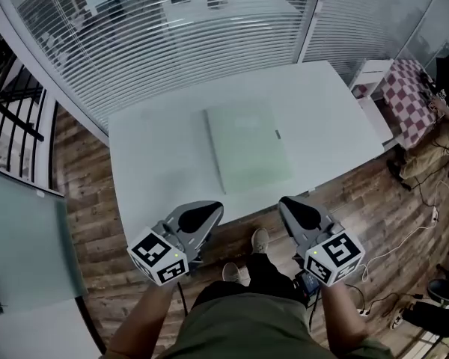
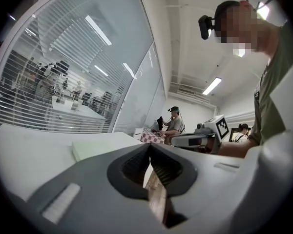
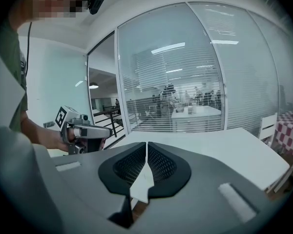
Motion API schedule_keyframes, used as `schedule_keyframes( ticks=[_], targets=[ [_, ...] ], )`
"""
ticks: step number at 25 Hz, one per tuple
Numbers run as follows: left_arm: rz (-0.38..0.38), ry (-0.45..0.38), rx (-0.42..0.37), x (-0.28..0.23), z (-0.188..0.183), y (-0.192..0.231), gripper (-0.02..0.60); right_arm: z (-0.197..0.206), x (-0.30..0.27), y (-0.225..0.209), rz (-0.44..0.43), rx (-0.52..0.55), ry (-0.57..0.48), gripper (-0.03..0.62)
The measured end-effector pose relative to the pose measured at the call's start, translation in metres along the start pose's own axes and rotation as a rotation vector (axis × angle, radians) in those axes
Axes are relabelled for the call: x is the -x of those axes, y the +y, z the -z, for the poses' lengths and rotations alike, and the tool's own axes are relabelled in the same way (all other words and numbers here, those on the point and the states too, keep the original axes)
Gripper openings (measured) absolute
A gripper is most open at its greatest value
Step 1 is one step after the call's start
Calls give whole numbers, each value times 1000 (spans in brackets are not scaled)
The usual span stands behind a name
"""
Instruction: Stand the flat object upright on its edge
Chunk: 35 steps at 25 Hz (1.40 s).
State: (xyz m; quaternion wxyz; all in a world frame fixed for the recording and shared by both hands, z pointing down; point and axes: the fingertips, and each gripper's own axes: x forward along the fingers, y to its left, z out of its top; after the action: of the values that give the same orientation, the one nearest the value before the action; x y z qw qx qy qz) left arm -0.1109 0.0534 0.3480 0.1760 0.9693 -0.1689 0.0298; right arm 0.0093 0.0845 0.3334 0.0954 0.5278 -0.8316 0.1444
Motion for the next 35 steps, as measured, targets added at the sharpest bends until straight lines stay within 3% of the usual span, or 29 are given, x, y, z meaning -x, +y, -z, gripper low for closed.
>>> schedule_keyframes(
  ticks=[7, 16, 25, 35],
  targets=[
    [-52, 23, 10, -35, 3, 35, 0, 2, -34, -44, -38, -8, 11, 6],
    [-152, 46, 98, -80, 15, 88, 0, 10, -81, -106, -122, -35, 63, 8],
    [-272, 69, 142, -120, 31, 145, 16, 26, -129, -174, -203, -78, 115, 71],
    [-375, 111, 202, -137, 64, 198, 94, 61, -177, -217, -230, -131, 189, 150]
  ],
)
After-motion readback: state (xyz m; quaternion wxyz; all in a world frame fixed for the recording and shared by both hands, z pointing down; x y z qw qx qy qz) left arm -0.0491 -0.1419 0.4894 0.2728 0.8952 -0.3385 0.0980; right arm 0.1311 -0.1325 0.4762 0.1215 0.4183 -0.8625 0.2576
